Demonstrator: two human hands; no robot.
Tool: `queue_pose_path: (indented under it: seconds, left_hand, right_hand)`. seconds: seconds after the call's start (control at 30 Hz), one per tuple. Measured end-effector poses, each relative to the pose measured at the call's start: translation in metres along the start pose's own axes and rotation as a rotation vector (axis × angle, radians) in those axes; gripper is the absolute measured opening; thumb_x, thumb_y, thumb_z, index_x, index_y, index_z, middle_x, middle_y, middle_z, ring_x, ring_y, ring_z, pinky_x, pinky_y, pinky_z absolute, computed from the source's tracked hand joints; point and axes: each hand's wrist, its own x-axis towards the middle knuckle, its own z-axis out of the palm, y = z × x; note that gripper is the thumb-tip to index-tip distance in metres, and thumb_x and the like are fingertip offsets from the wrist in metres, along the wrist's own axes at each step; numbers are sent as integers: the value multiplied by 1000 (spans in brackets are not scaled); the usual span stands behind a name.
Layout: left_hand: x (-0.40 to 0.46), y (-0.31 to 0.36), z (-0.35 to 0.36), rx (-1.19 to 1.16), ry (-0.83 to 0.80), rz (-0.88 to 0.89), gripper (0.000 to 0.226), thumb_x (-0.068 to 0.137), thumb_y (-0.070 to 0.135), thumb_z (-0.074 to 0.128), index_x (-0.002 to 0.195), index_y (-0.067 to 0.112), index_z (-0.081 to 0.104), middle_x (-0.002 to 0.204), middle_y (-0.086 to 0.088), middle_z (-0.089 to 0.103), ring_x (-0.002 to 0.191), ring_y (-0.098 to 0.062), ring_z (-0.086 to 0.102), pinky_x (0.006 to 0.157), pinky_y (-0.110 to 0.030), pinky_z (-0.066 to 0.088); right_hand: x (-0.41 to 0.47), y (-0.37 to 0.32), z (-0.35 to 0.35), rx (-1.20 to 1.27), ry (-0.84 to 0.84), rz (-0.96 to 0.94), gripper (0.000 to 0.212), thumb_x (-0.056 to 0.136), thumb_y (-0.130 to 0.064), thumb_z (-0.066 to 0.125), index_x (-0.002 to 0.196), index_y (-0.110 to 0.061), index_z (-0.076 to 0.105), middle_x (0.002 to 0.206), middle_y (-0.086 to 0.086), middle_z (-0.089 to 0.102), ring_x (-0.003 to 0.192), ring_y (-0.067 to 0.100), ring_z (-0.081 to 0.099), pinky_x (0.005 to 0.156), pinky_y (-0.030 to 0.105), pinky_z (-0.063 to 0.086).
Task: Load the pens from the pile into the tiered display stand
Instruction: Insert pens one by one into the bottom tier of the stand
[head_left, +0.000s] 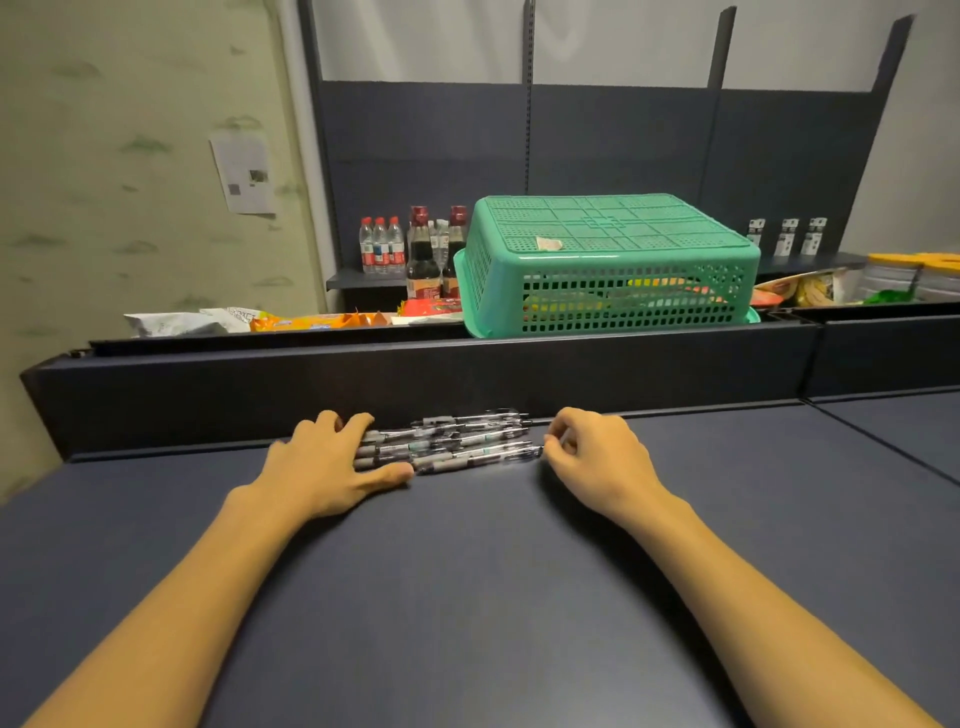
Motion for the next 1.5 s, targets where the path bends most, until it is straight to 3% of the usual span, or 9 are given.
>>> queue_pose_path:
  seconds: [0.13, 0.33, 0.53, 0.67, 0.77, 1.0, 1.13, 1.37, 1.5]
  left_hand:
    - [0, -8, -1, 41, -73, -86, 82, 73, 85, 28, 142, 41, 22, 138, -9, 36, 127, -30, 34, 102, -58, 31]
    - [-1, -8, 5, -197, 0, 1, 53, 82, 69, 45, 127, 42, 38, 107, -1, 36, 102, -20, 33, 96, -44, 31]
    - [1, -14, 8, -385, 46, 115, 47, 75, 70, 43, 112, 41, 50, 100, 4, 46, 100, -19, 46, 94, -46, 42]
    - [-1, -4, 10, -537, 131, 147, 42, 83, 53, 59, 118, 29, 54, 113, 3, 55, 98, -12, 54, 88, -32, 47]
    - [-4, 7, 11, -578, 166, 190, 44, 86, 48, 61, 123, 26, 53, 115, 4, 57, 100, -10, 54, 85, -25, 44]
    - [-2, 33, 10, -566, 93, 264, 70, 71, 70, 59, 127, 29, 50, 117, 9, 52, 106, -10, 53, 94, -29, 45]
    - [7, 45, 12, -522, 47, 340, 79, 64, 75, 63, 129, 32, 47, 125, 7, 51, 109, -9, 50, 98, -34, 46]
    - [25, 58, 15, -344, 73, 418, 97, 57, 85, 57, 138, 35, 36, 138, 6, 33, 126, -15, 30, 110, -39, 28]
    - [35, 64, 9, -291, -59, 396, 115, 55, 87, 56, 147, 28, 23, 145, 3, 31, 130, -17, 30, 110, -40, 30]
  right_hand:
    - [4, -3, 2, -13, -14, -21, 13, 93, -33, 52, 94, -24, 61, 92, -4, 68, 88, 24, 61, 65, 28, 39]
    - [0, -2, 2, -7, -20, -7, 13, 93, -32, 52, 93, -24, 62, 91, -5, 67, 88, 24, 60, 67, 29, 38]
    - [-2, -2, 1, 12, -20, -3, 11, 92, -33, 53, 89, -26, 60, 90, -6, 67, 86, 22, 59, 67, 28, 39]
    - [-1, -2, 2, 11, -20, 0, 13, 92, -33, 53, 92, -25, 63, 90, -6, 67, 86, 22, 60, 66, 28, 39]
    - [-1, -2, 2, 14, -24, 6, 13, 91, -32, 53, 92, -25, 63, 91, -5, 68, 87, 23, 61, 66, 28, 39]
    - [0, -3, 1, 20, -41, 7, 12, 92, -31, 53, 93, -25, 63, 91, -4, 69, 88, 24, 61, 66, 28, 40]
    - [1, -1, 0, 27, -26, 19, 12, 92, -31, 52, 92, -24, 63, 81, -6, 64, 82, 23, 60, 64, 28, 40]
    - [2, 0, -6, 34, 6, 23, 13, 92, -28, 51, 93, -23, 64, 81, -9, 62, 78, 18, 55, 62, 27, 37]
    - [3, 0, -7, 34, 12, 28, 14, 92, -28, 51, 93, -23, 64, 80, -8, 62, 80, 19, 59, 62, 27, 38]
